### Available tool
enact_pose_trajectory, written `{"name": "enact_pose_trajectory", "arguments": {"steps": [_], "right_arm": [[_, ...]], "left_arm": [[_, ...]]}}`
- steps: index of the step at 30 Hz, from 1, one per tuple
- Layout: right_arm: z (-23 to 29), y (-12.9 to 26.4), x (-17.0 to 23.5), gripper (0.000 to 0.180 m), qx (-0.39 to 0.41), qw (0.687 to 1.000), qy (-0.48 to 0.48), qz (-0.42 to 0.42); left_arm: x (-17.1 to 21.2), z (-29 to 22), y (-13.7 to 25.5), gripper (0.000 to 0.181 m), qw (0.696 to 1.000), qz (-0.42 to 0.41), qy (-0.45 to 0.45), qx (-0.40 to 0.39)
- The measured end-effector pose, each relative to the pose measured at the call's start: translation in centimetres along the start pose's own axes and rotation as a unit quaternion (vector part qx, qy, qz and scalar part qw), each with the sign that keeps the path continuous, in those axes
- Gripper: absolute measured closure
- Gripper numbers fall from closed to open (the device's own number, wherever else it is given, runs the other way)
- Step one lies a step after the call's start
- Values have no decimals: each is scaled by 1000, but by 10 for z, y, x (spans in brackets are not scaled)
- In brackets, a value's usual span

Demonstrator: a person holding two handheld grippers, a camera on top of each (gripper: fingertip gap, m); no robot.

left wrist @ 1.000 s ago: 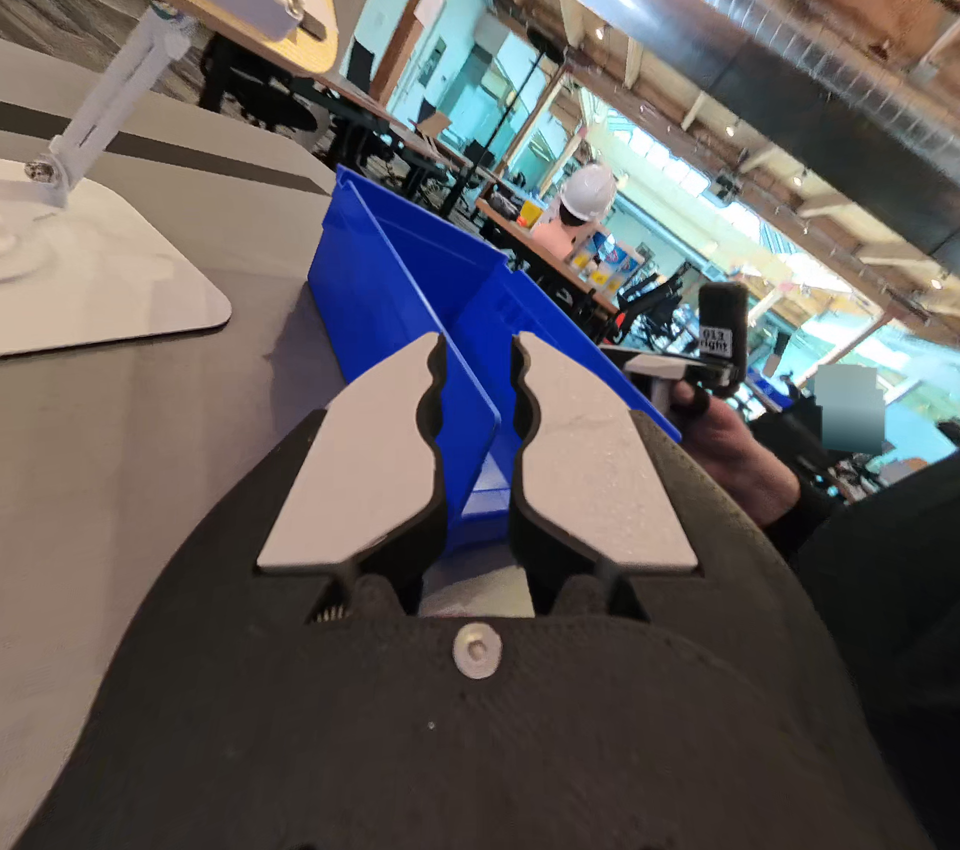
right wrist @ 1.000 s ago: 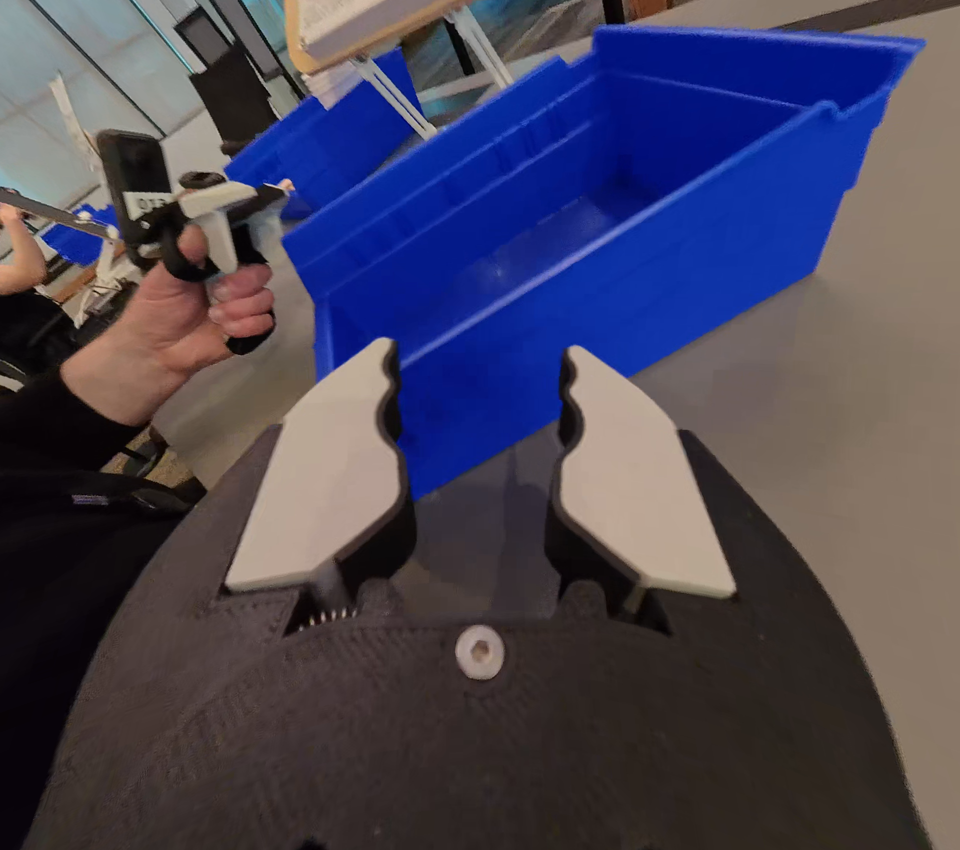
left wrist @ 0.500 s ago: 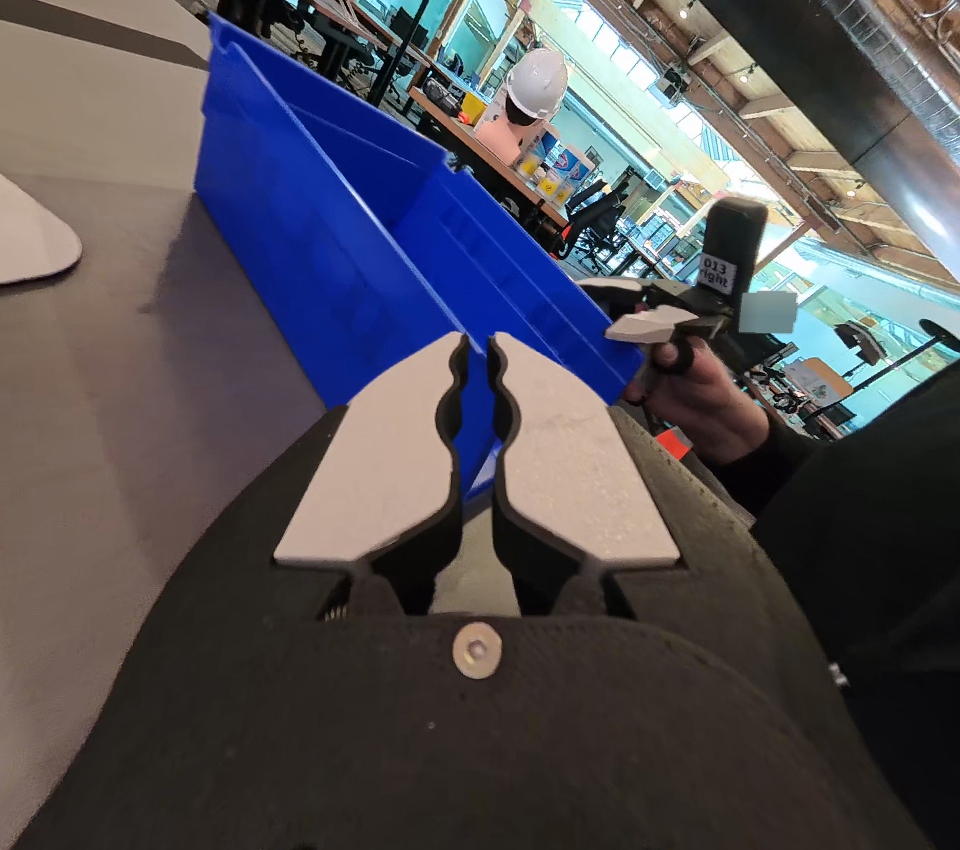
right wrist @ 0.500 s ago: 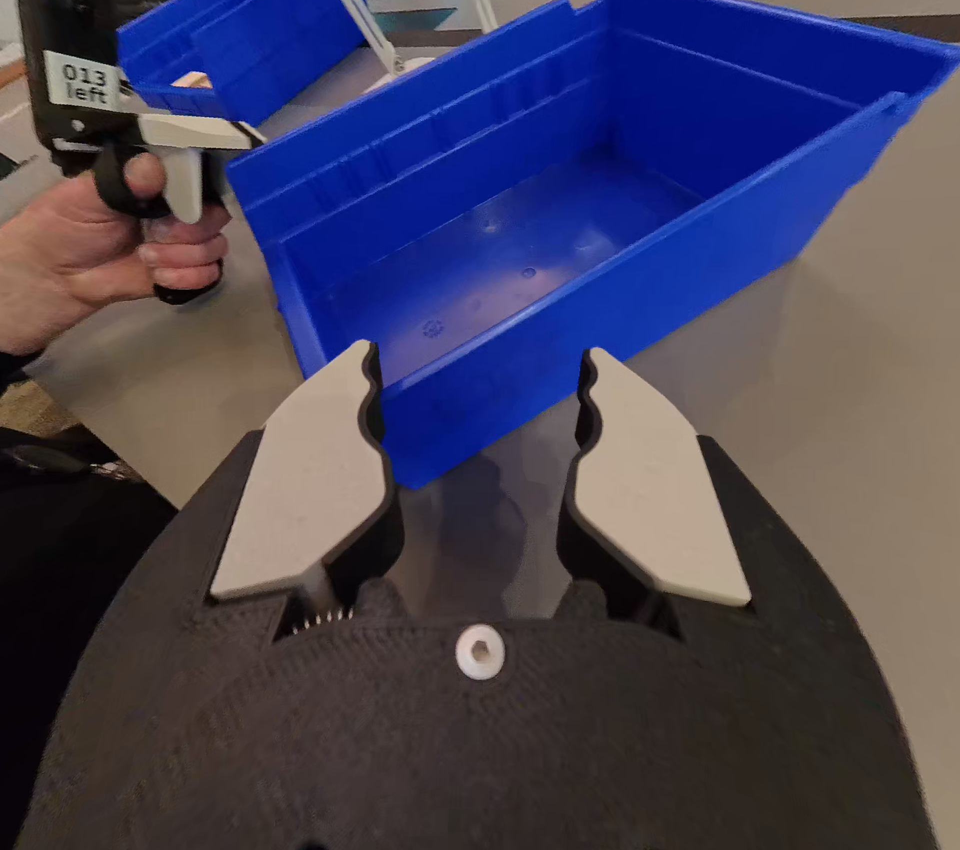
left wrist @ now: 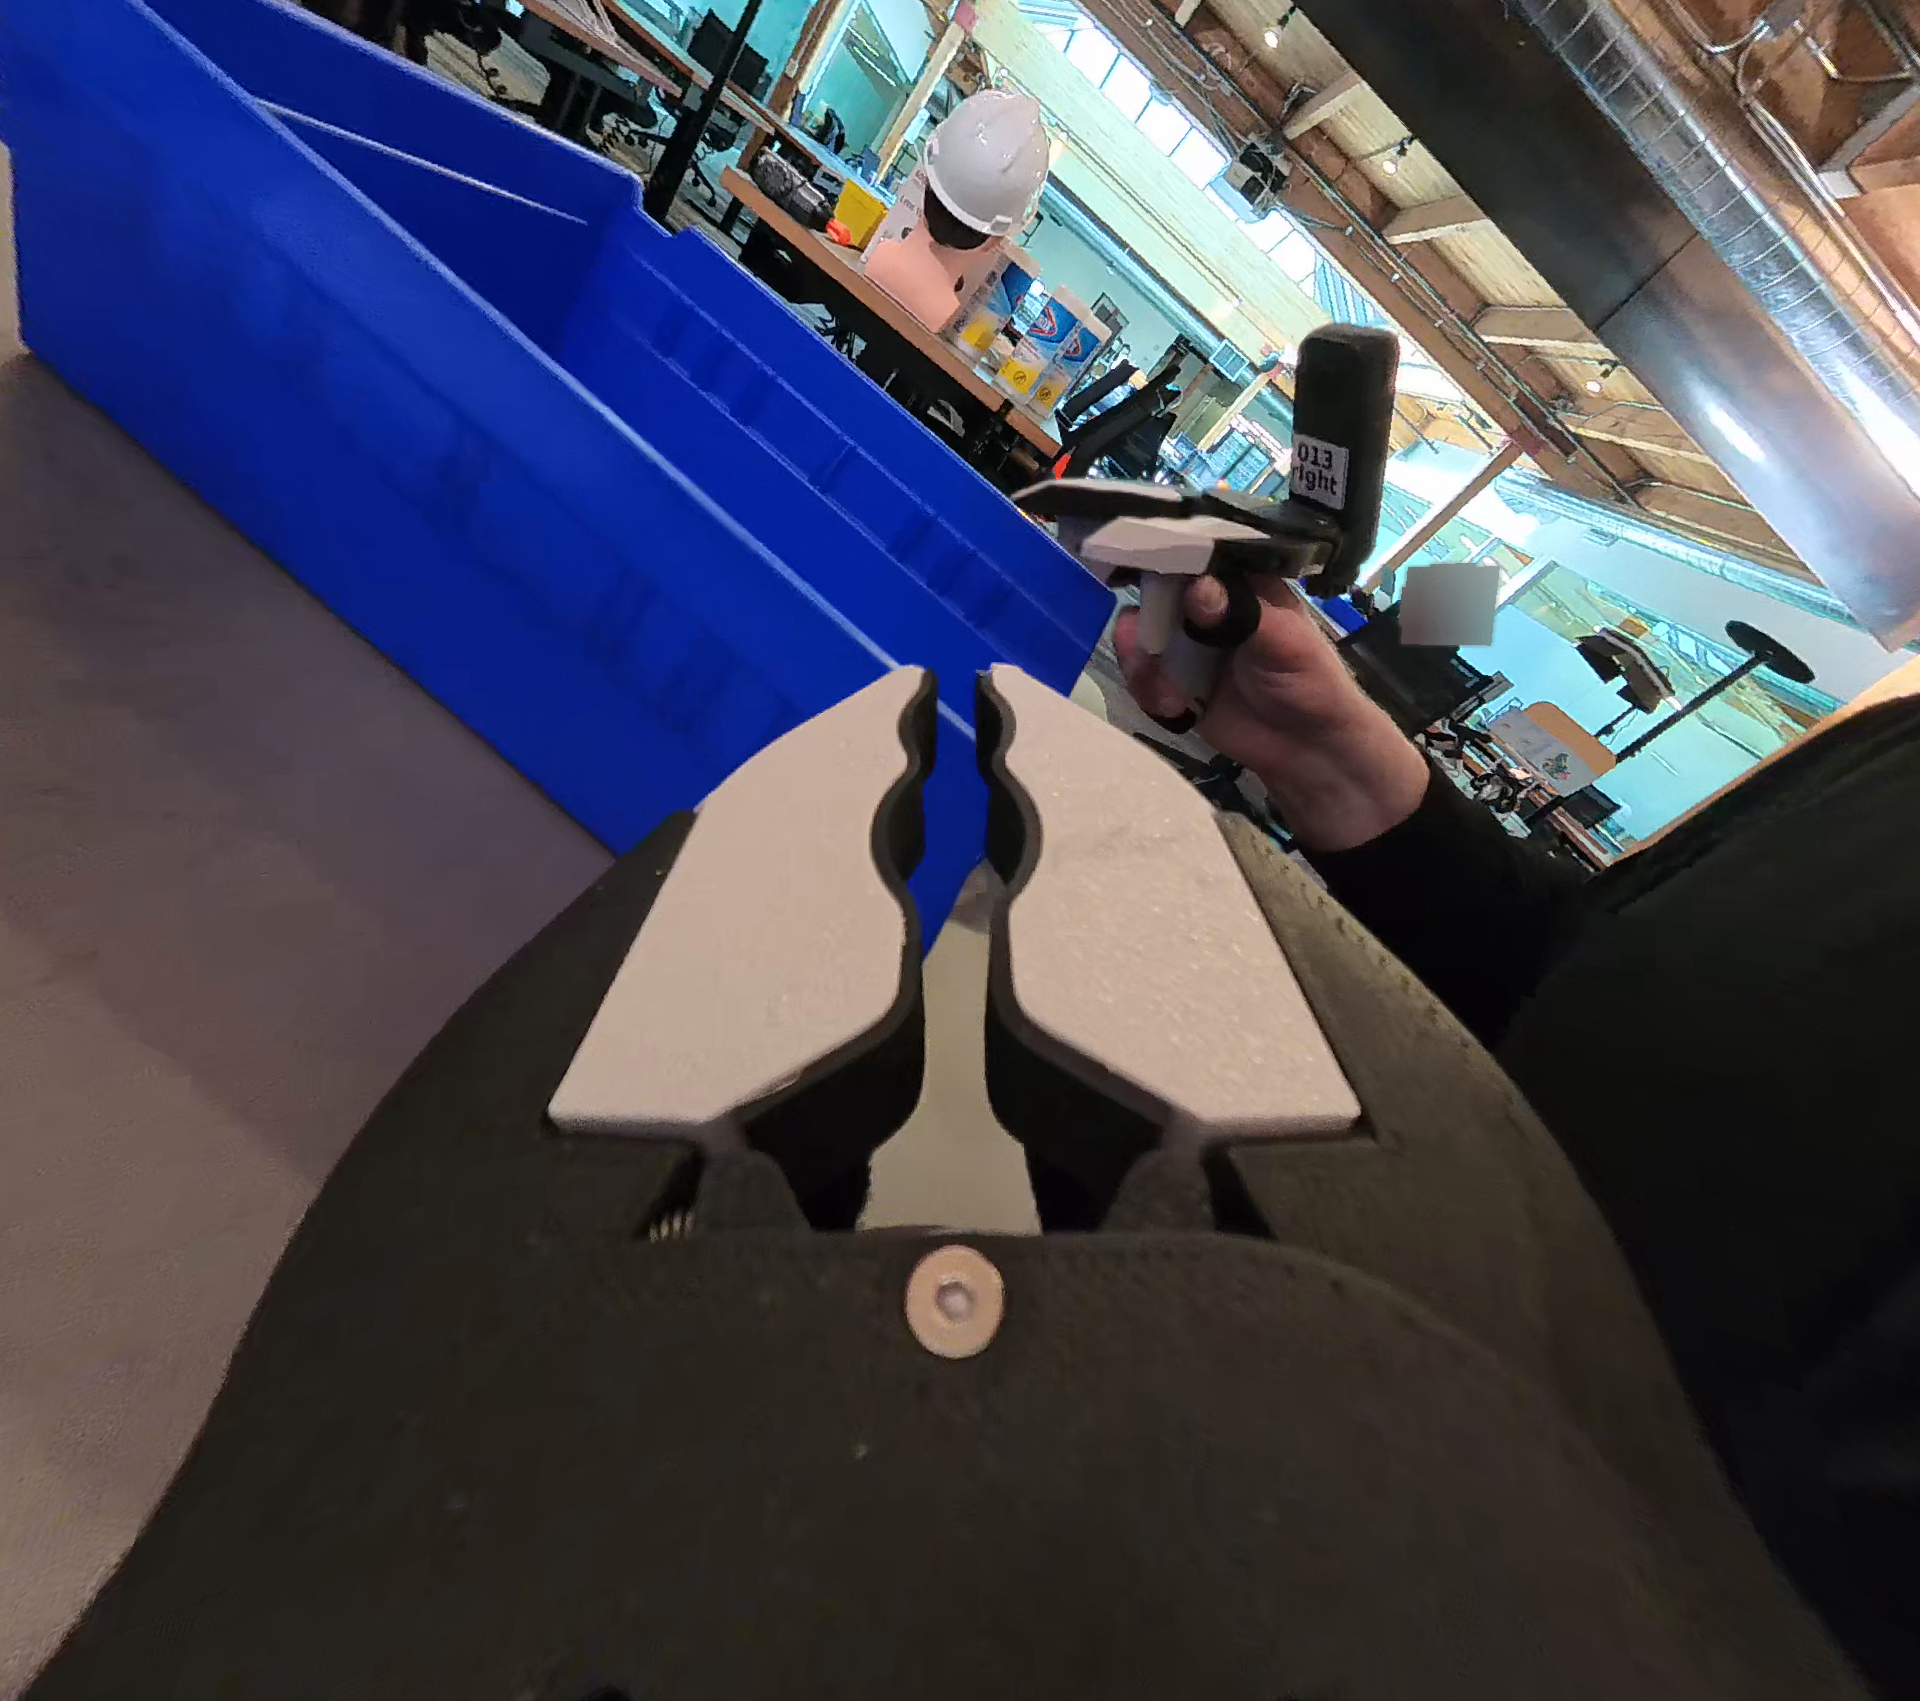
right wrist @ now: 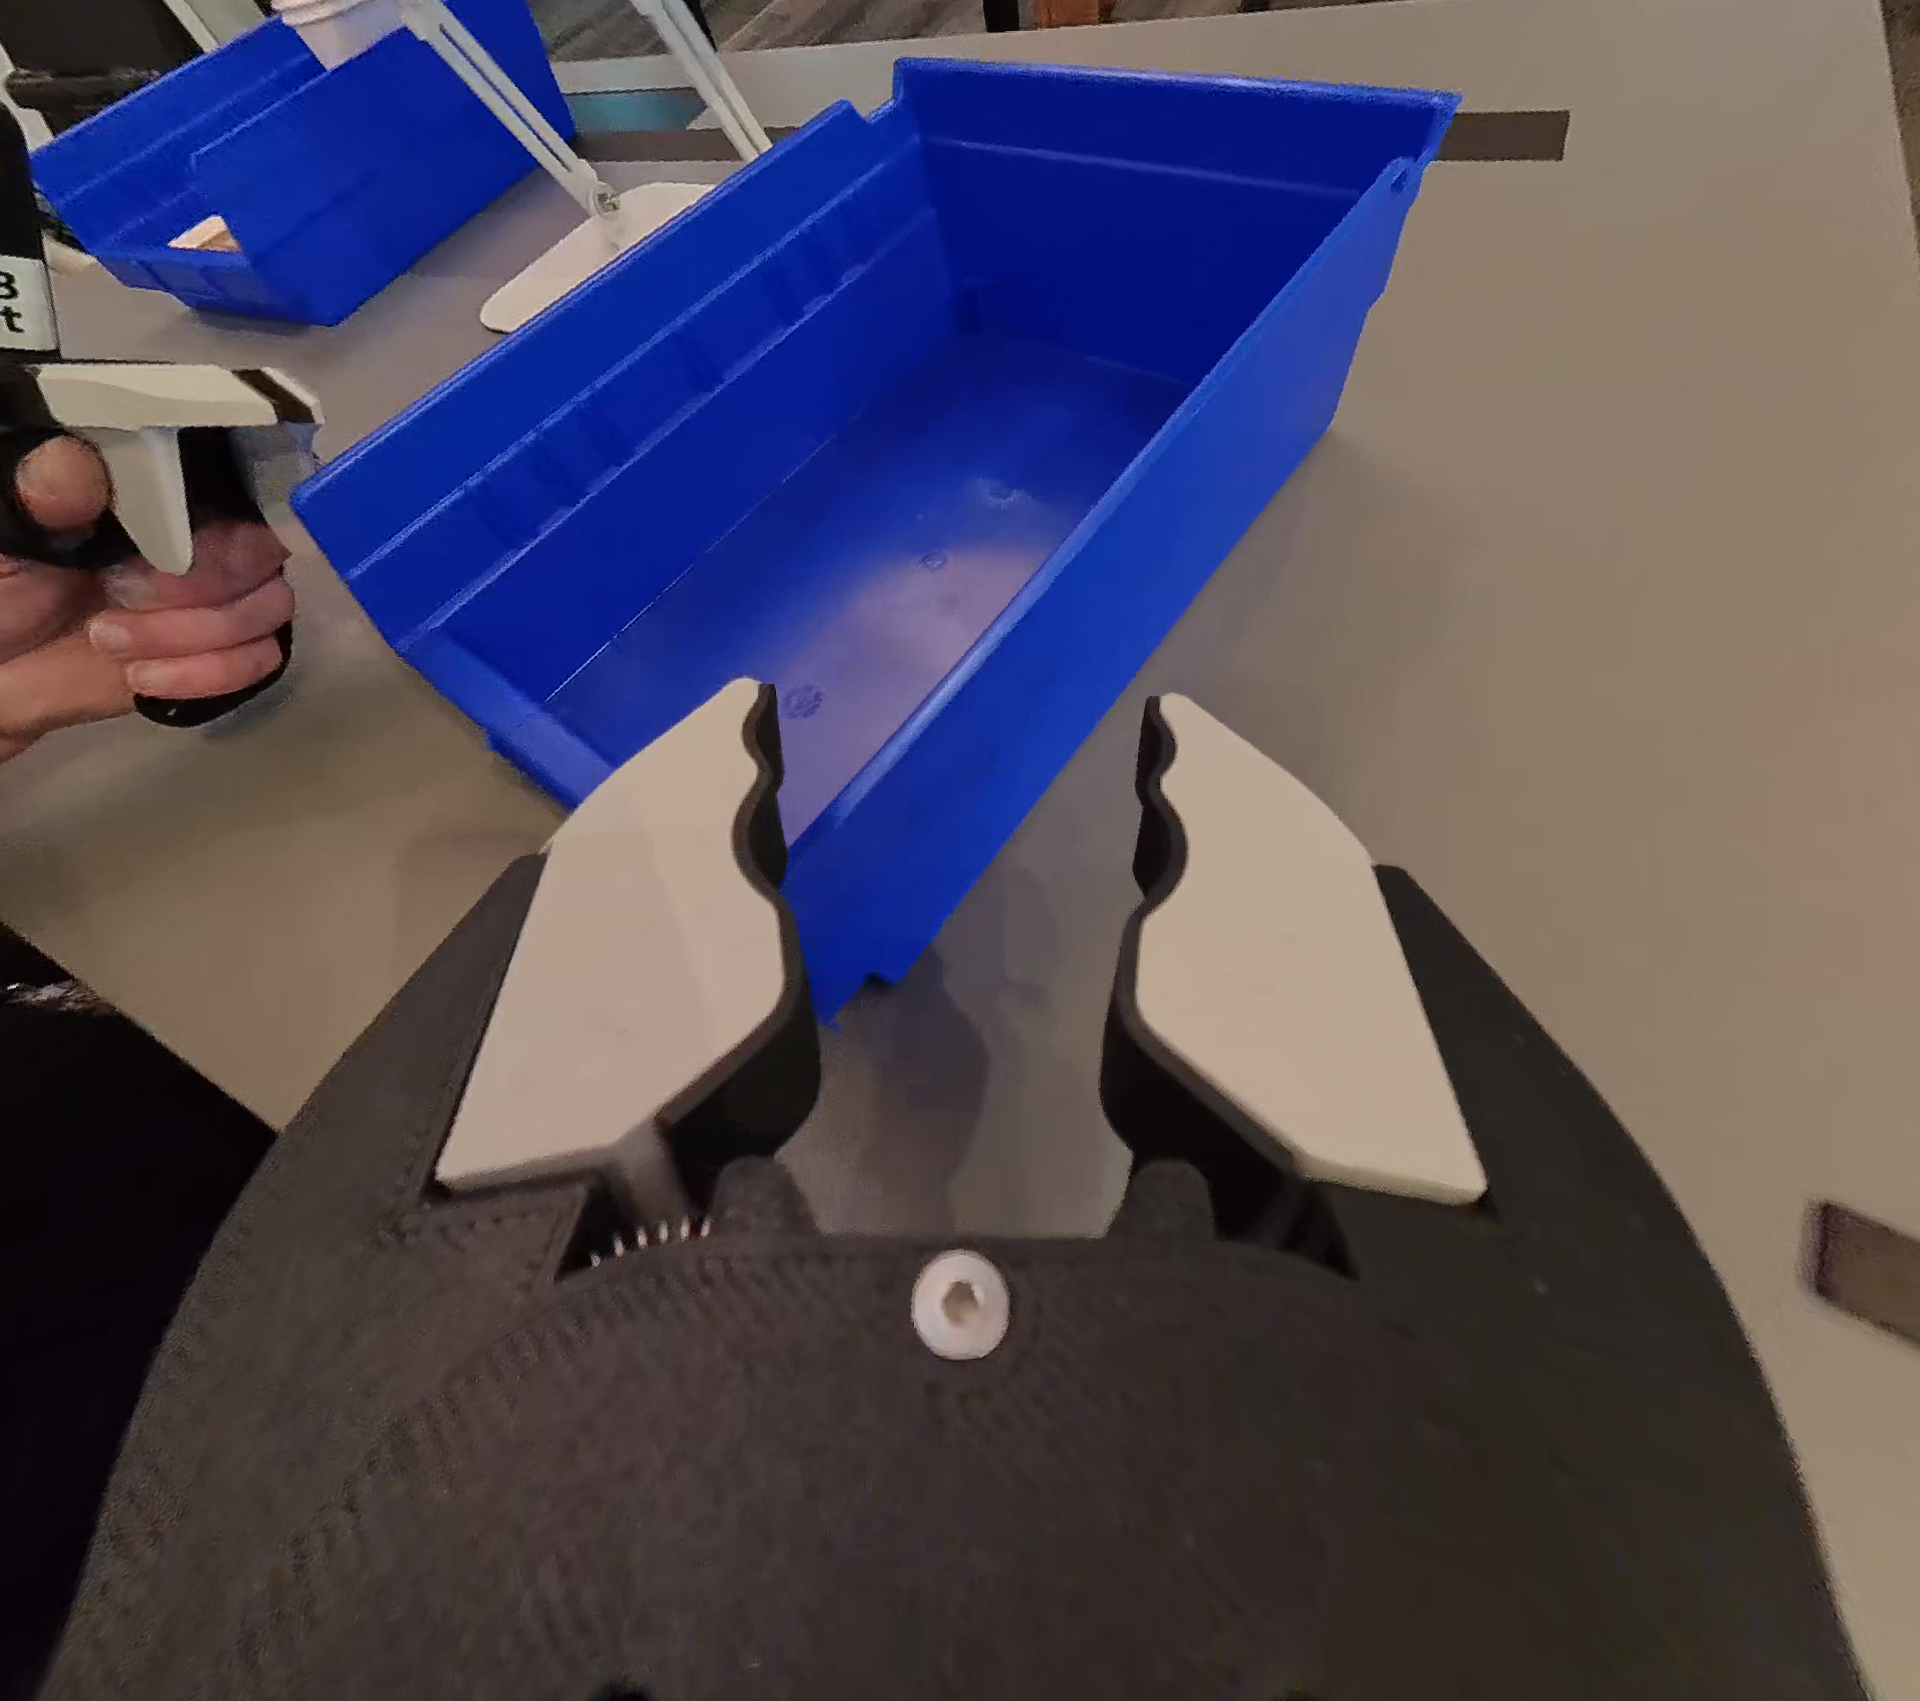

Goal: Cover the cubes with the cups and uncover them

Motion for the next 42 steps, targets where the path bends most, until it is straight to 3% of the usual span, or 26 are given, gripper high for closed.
{"name": "enact_pose_trajectory", "arguments": {"steps": [5, 12, 32, 42], "right_arm": [[26, -1, 32, 118, -2, 1000, 4, 24], [1, -10, 34, 165, 55, 998, 16, 36], [-129, -89, -48, 172, 64, 994, 47, 73], [-161, -127, -76, 172, 61, 995, 42, 64]], "left_arm": [[12, -10, 12, 174, 1000, 13, 6, 12], [30, -12, -15, 178, 999, 48, 2, 13], [-10, 61, -114, 178, 999, 41, -19, -29], [-37, 109, -137, 179, 996, 34, -36, -78]]}}
Point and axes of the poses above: each gripper's, where its closed fingertips meet, y back along the fingers, x out of its underside, z = x × y across the jaws, the point moved 2 cm from there along y, back along the fingers, and after that the axes turned 7 degrees about -y, right-handed, at the moved point
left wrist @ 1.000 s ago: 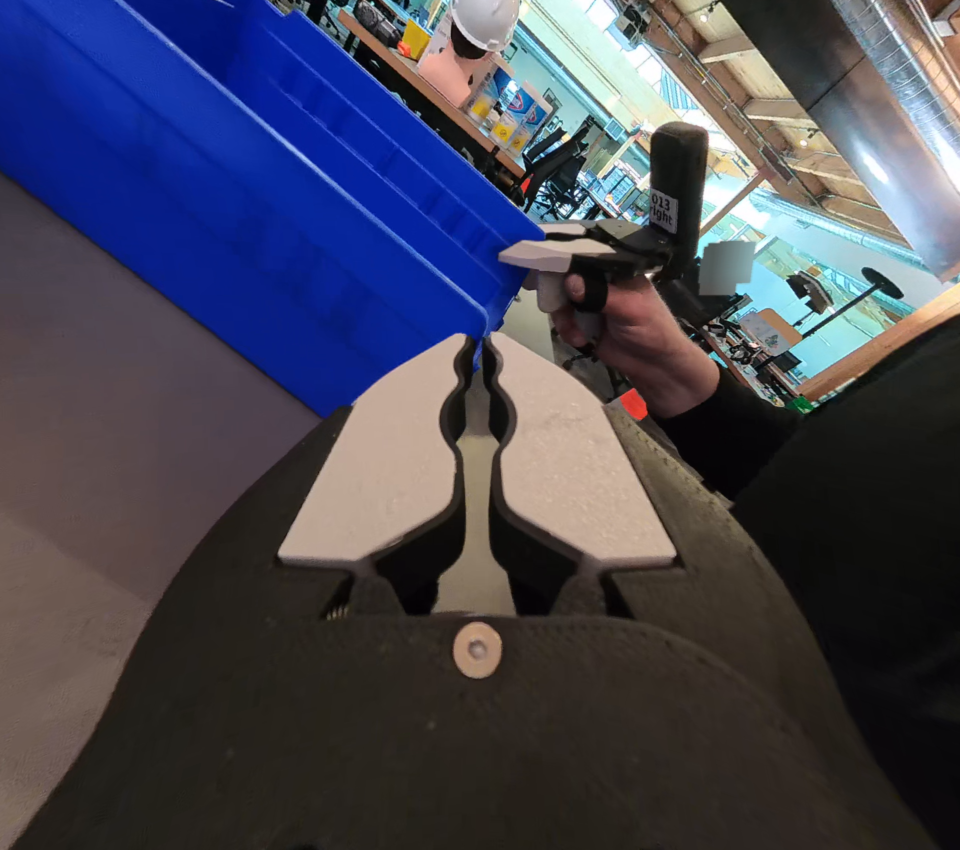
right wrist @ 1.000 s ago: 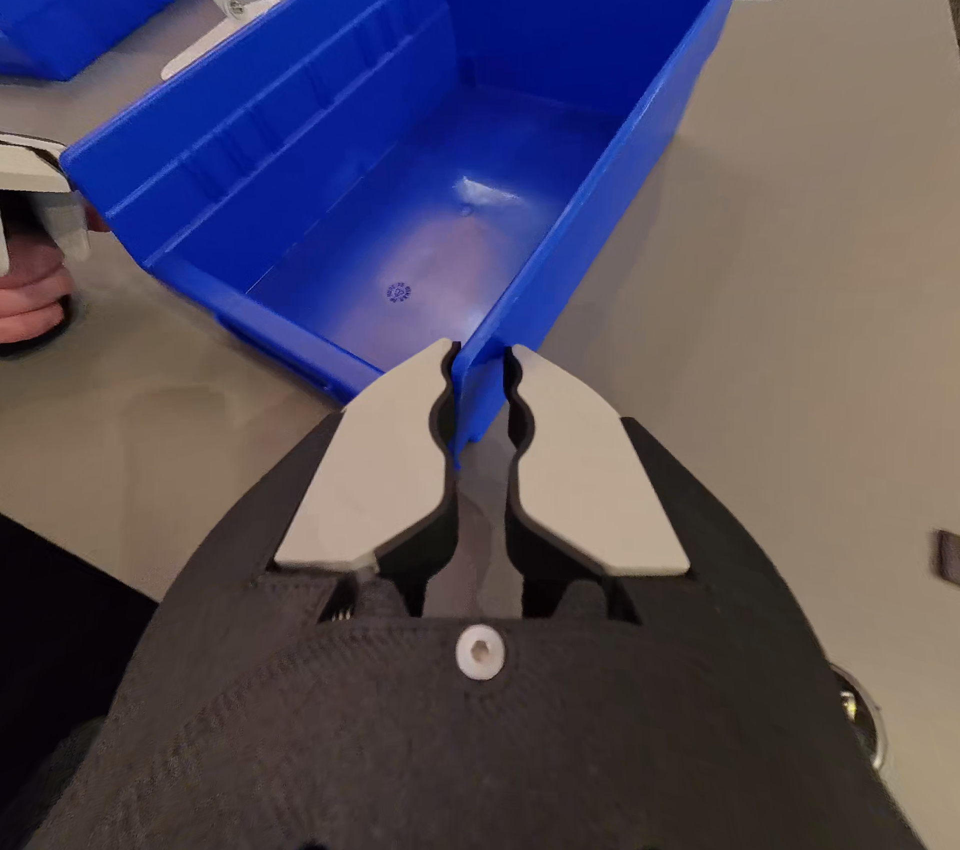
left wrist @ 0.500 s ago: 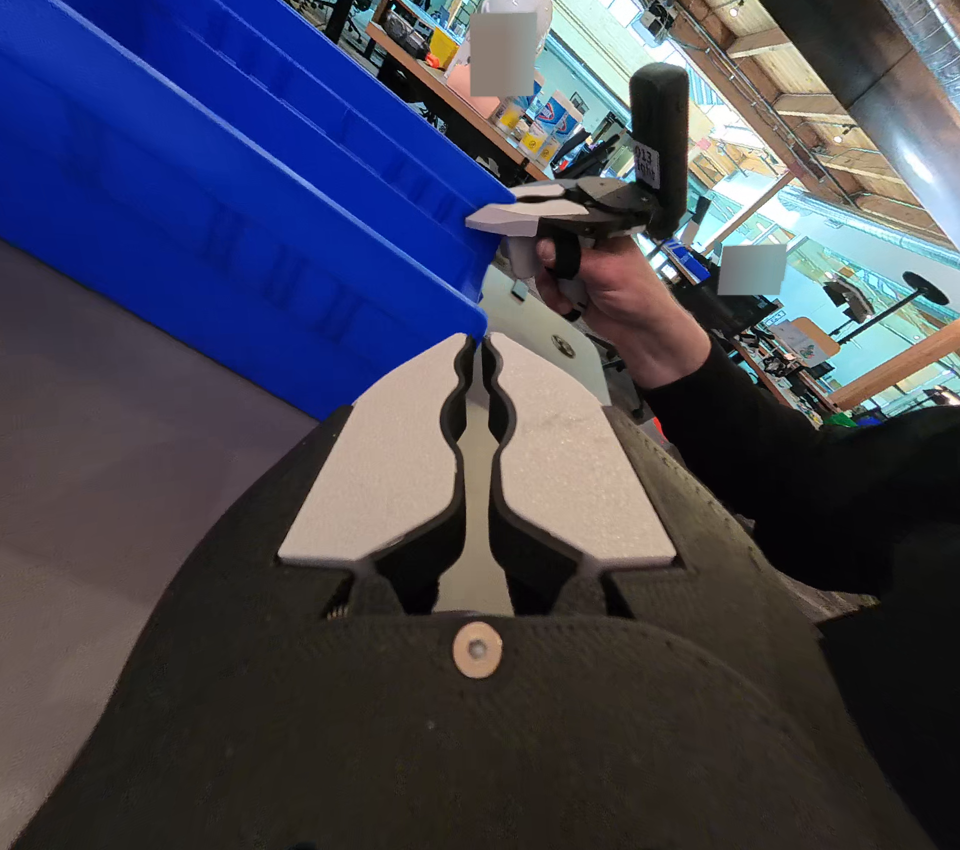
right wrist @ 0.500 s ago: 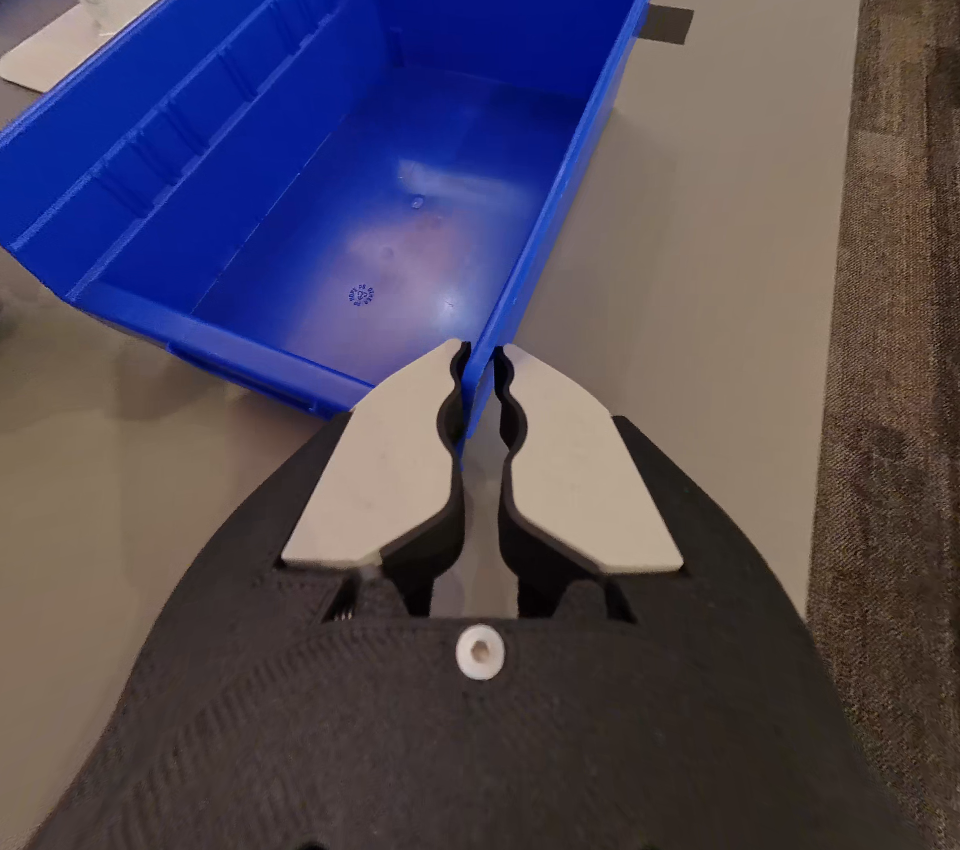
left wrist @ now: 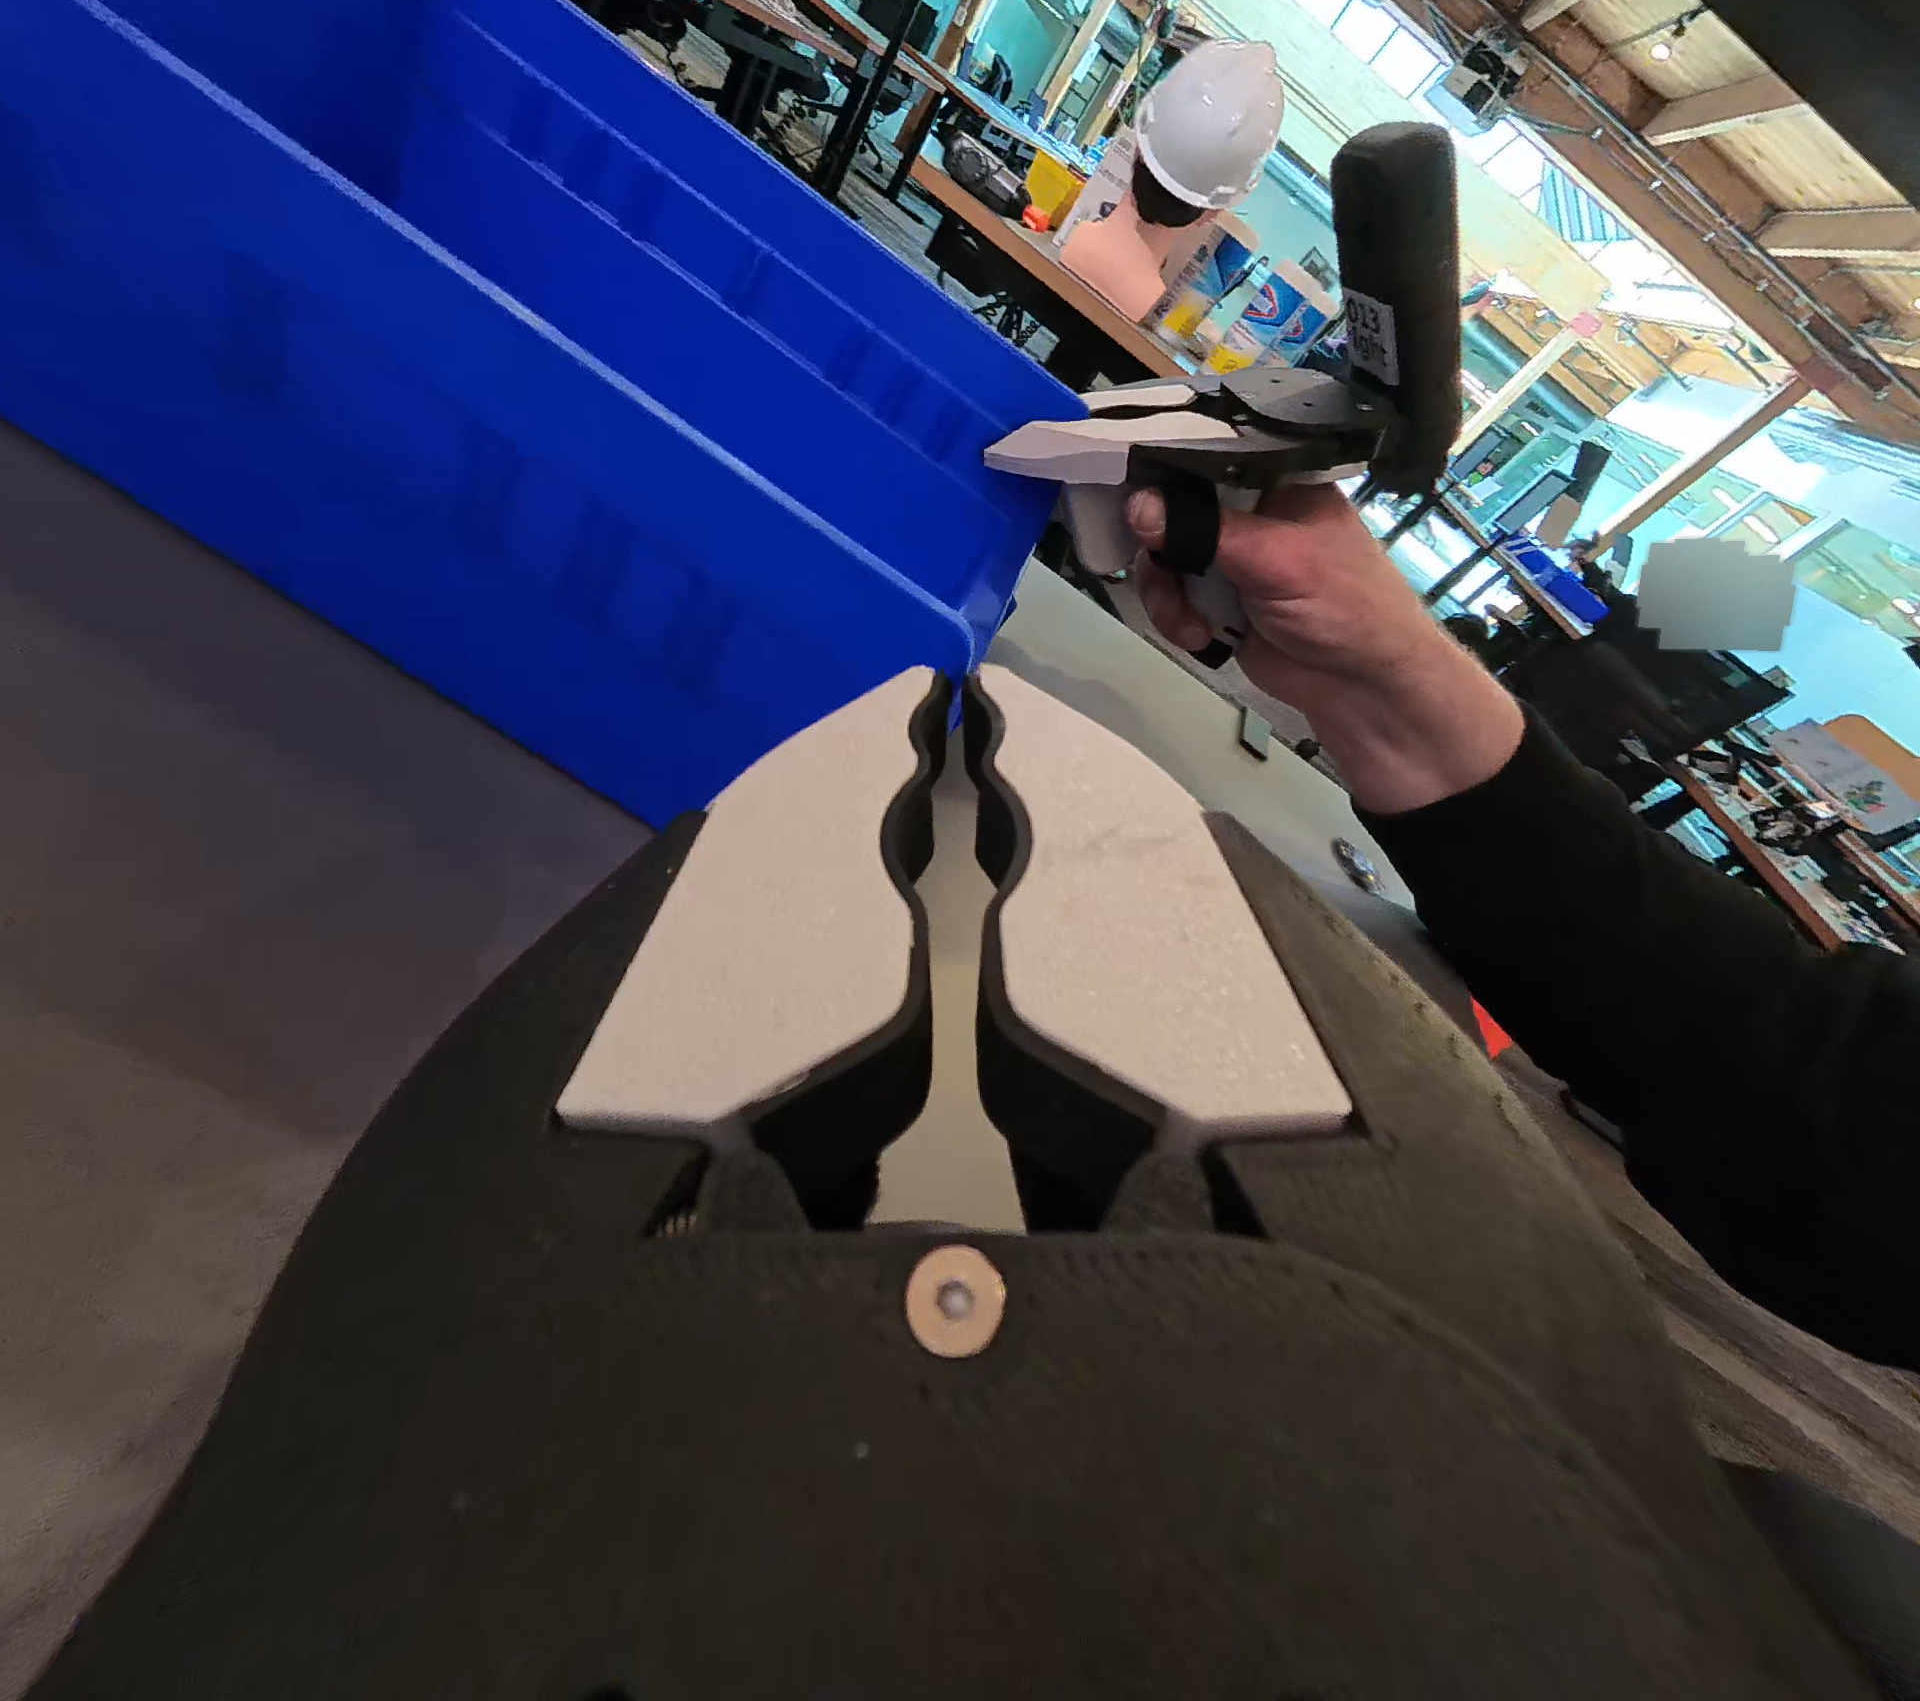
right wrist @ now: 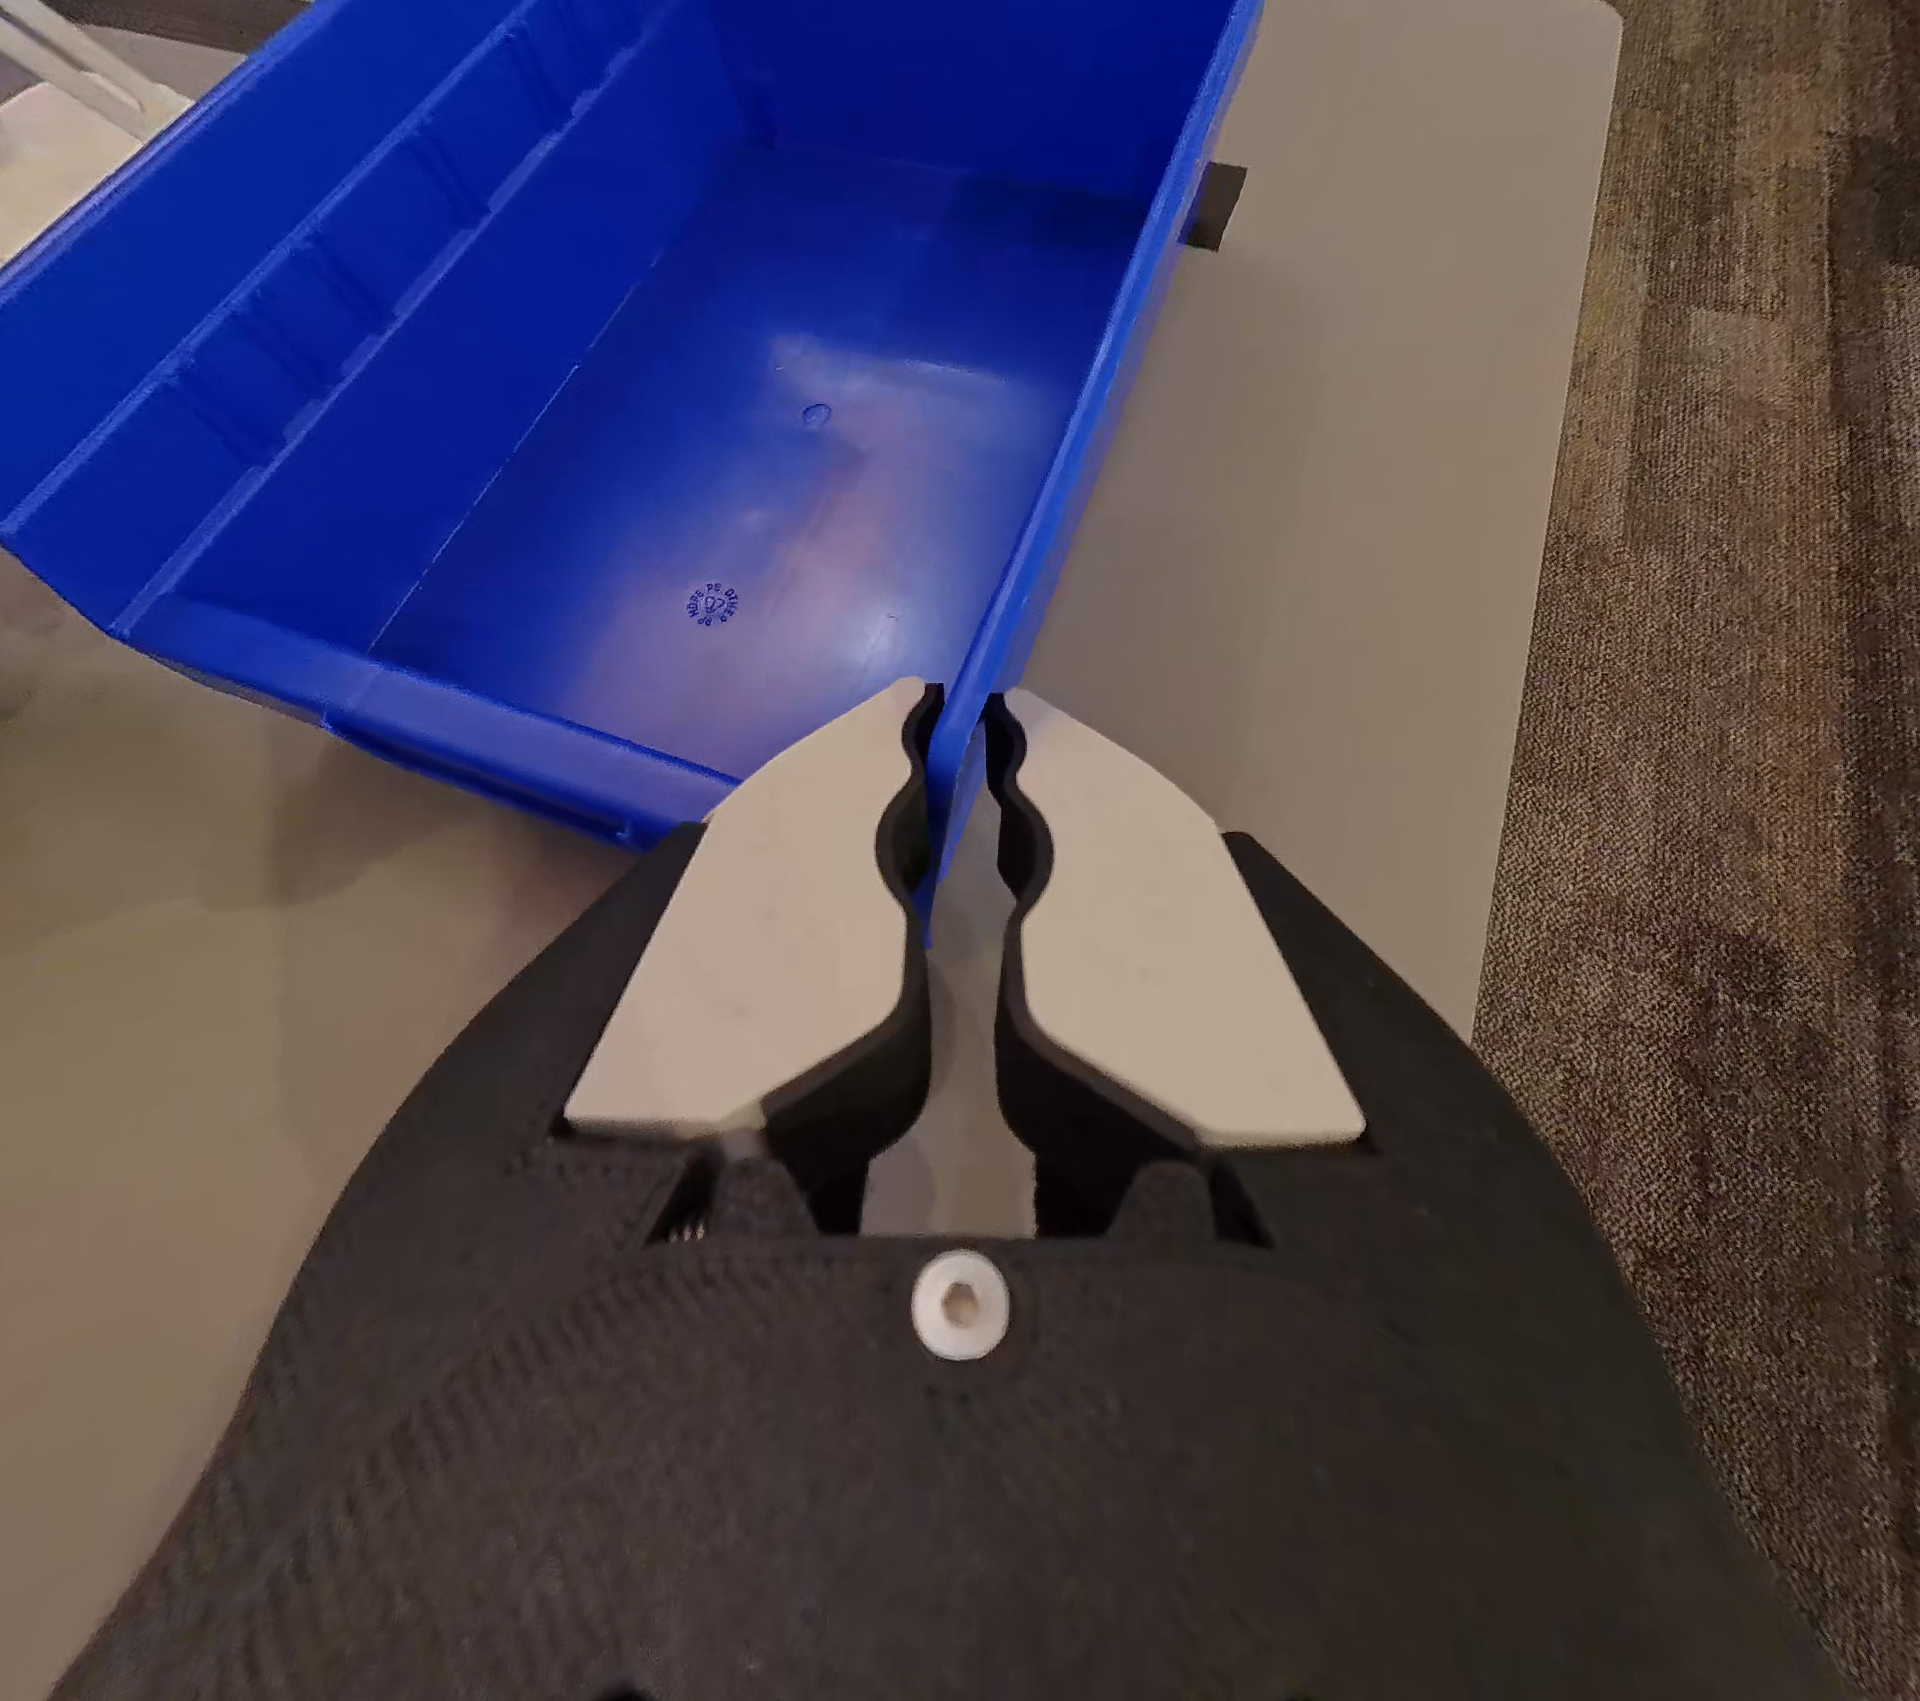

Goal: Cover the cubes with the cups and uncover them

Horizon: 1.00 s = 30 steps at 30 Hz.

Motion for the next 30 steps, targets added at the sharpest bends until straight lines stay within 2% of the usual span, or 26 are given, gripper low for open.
{"name": "enact_pose_trajectory", "arguments": {"steps": [13, 14, 15, 17, 20, 22, 25, 30], "right_arm": [[-3, -19, -13, 171, -4, 1000, -4, -8], [-3, -19, -13, 168, -2, 1000, -5, -9], [-4, -17, -12, 155, 2, 1000, -10, -10], [-6, -6, -11, 140, 21, 999, -13, -24], [-1, 27, -17, 139, 60, 995, 23, -73], [20, 48, -20, 146, 63, 991, 62, -96], [76, 59, -16, 149, 12, 990, 108, -91], [198, 31, 0, 149, -91, 977, 187, -54]], "left_arm": [[-13, 27, -2, 179, 1000, -14, 5, -22], [-13, 27, -1, 179, 1000, -15, 6, -22], [-16, 25, 1, 176, 1000, -23, 5, -20], [-19, 18, 12, 172, 999, -32, -10, -21], [-19, 4, 43, 169, 997, -27, -60, -36], [-14, -1, 70, 168, 992, -11, -106, -64], [-4, 0, 117, 167, 979, 19, -164, -119], [2, 33, 197, 161, 951, 58, -201, -226]]}}
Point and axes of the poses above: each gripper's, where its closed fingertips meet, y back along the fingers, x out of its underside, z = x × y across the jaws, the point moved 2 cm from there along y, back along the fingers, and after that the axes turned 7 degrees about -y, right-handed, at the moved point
